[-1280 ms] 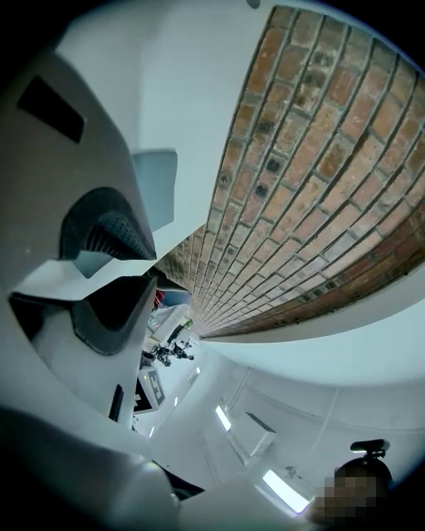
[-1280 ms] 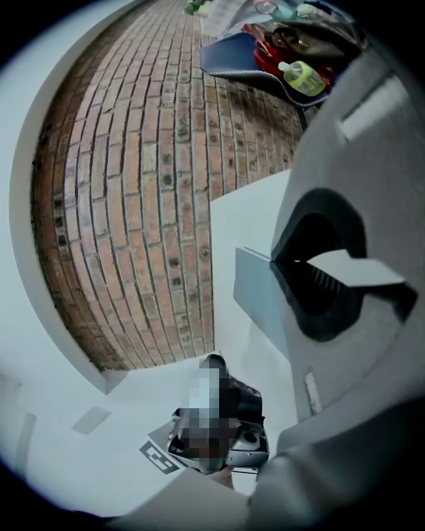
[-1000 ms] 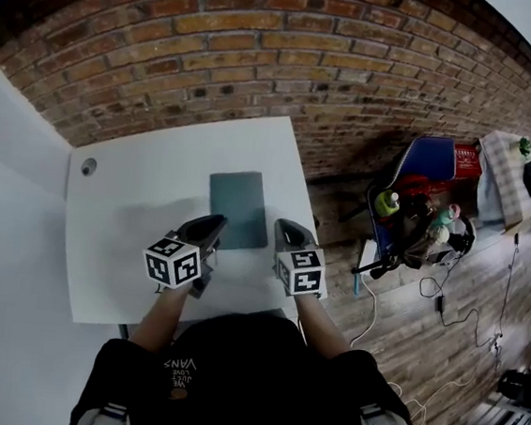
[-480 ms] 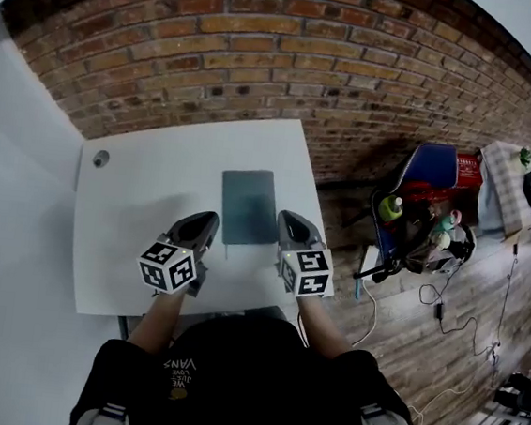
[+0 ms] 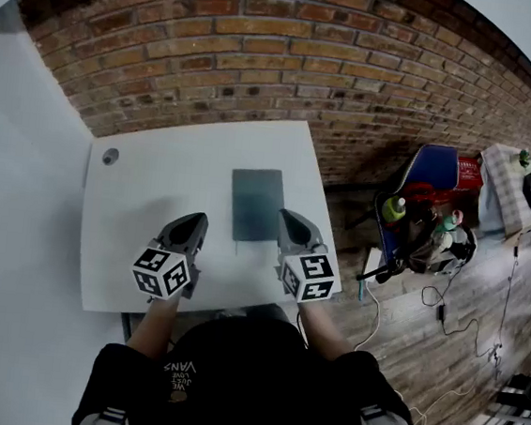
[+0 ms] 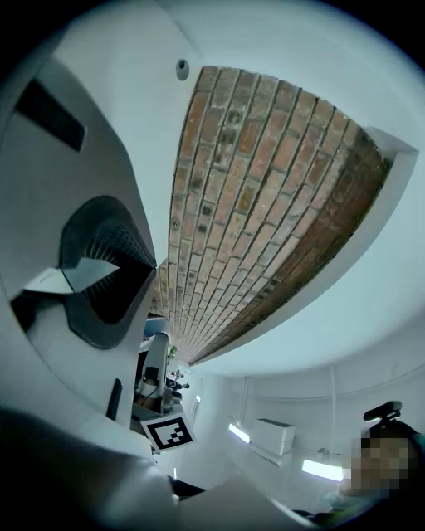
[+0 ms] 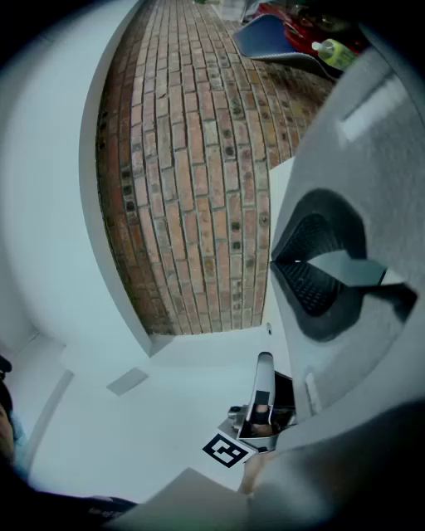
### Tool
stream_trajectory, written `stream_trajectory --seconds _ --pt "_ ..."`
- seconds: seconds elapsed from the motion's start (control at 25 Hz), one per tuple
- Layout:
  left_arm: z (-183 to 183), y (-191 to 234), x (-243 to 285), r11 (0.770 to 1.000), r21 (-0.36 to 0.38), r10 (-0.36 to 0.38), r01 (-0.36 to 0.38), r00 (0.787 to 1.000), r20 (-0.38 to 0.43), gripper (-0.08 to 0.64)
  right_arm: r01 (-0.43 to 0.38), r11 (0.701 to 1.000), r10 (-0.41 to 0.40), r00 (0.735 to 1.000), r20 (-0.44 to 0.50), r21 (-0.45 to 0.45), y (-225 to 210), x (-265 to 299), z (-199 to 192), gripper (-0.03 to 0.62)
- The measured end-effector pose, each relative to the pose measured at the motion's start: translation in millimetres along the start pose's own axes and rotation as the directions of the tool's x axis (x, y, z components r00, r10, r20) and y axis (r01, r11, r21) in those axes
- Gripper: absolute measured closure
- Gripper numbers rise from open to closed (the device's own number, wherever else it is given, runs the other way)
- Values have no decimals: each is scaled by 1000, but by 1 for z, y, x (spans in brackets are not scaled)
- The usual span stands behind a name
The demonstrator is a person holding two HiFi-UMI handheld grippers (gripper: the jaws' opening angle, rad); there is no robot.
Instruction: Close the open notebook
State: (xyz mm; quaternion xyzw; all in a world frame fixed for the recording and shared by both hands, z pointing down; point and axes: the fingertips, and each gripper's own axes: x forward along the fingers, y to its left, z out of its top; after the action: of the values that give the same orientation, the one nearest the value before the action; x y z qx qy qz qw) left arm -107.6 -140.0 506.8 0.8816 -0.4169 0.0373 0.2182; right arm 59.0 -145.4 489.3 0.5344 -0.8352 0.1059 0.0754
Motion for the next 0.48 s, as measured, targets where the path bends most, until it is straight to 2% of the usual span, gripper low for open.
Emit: stream_trajectory --seconds 0.48 --pt "-8 19 -48 998 -26 55 -55 998 29 550 -38 999 38 999 14 -4 45 -13 -1 595"
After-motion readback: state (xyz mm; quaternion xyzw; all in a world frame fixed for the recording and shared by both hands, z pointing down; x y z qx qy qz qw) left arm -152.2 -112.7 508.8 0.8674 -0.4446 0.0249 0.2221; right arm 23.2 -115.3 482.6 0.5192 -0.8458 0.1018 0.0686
